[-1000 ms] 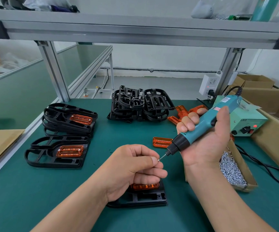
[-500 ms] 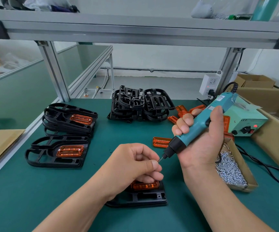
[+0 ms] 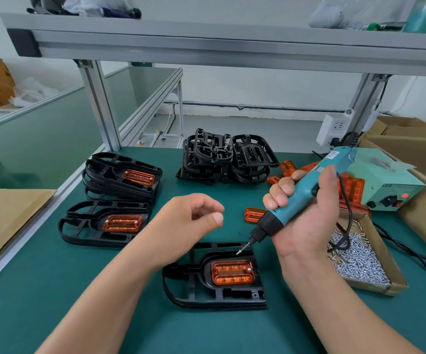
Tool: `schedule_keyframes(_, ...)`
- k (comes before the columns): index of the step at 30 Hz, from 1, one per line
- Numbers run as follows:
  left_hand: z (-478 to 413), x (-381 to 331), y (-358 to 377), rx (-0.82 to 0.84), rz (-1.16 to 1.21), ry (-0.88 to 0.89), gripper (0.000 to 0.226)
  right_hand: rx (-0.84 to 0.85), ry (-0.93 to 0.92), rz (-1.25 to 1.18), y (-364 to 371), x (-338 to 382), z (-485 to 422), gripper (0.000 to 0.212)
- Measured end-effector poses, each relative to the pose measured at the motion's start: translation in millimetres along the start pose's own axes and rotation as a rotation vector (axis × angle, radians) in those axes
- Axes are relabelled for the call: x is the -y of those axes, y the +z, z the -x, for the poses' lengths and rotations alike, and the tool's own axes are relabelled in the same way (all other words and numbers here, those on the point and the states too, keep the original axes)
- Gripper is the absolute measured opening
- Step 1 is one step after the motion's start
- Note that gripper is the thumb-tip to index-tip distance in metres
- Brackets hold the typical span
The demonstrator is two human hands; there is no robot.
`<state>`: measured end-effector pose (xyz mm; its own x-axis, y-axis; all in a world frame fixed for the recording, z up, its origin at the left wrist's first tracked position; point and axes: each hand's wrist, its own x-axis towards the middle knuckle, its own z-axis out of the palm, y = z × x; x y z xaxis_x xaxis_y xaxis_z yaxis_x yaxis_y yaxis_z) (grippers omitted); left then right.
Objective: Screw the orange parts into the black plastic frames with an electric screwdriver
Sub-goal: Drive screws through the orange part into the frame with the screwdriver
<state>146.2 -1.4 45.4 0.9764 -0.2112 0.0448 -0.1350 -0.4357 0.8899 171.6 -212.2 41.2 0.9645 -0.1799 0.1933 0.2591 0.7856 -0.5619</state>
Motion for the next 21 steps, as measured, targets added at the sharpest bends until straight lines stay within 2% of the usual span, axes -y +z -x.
schedule_keyframes(4,-3,13,-12,0.142,-0.311,-0.039,0.020,0.050,0.034,0.034,6,-12,5,0.041)
schedule_keyframes(7,-4,15,-10,0.241,-0.456,-0.069,0.028,0.099,0.054,0.075,9,-20,10,0.037)
schedule_keyframes(10,-4,14,-7,0.276,-0.488,-0.075,0.027,0.169,0.057,0.110,12,-26,13,0.041)
schedule_keyframes(15,-4,13,-2,0.283,-0.534,-0.107,0.038,0.253,0.061,0.170,16,-33,20,0.053)
schedule_keyframes(21,-4,10,0,0.276,-0.524,-0.116,0.032,0.320,0.064,0.252,22,-35,25,0.059)
